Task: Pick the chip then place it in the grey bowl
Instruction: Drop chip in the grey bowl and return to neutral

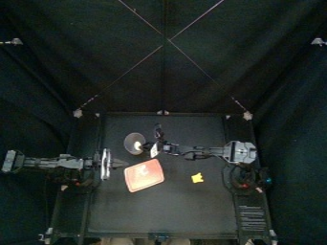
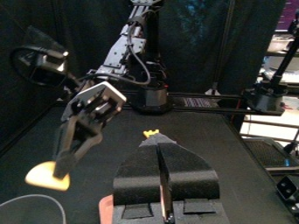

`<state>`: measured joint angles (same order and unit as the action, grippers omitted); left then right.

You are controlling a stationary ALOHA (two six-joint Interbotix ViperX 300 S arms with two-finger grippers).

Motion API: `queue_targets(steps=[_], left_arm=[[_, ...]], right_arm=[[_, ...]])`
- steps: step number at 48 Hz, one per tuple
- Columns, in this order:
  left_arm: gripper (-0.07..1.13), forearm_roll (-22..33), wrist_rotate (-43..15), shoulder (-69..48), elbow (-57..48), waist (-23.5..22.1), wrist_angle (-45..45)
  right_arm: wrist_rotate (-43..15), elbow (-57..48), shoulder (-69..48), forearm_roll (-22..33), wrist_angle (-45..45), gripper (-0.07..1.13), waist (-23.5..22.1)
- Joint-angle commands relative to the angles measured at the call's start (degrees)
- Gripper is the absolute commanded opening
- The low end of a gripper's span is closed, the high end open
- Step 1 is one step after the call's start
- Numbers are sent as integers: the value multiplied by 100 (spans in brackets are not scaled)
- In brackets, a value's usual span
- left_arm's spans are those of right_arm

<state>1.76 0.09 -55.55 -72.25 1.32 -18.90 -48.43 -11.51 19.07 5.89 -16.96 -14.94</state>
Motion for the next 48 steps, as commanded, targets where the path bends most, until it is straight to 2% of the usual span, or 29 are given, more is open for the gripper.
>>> queue_targets(steps=[1,5,11,16,31,42,48], left_arm=[[-1,9,0,9,79,0,-53],[-1,9,9,9,70,-9,-53],[-1,18,18,9,70,-18,-62],[-1,35,18,9,53,-18,-62],[-1,53,18,9,44,-18,-53],[-1,44,9,9,35,-18,-62],[-1,44,9,9,26,-9,-53]], right_arm=[[9,563,281,18,158,42,-44],[9,756,466,18,413,48,-70],[35,844,519,53,677,65,-167],[79,826,448,97,686,72,-193],[79,325,-229,773,141,72,-185],[79,-879,-1230,1406,-756,72,-149],[79,-1767,-1740,1459,-1345,72,-114]])
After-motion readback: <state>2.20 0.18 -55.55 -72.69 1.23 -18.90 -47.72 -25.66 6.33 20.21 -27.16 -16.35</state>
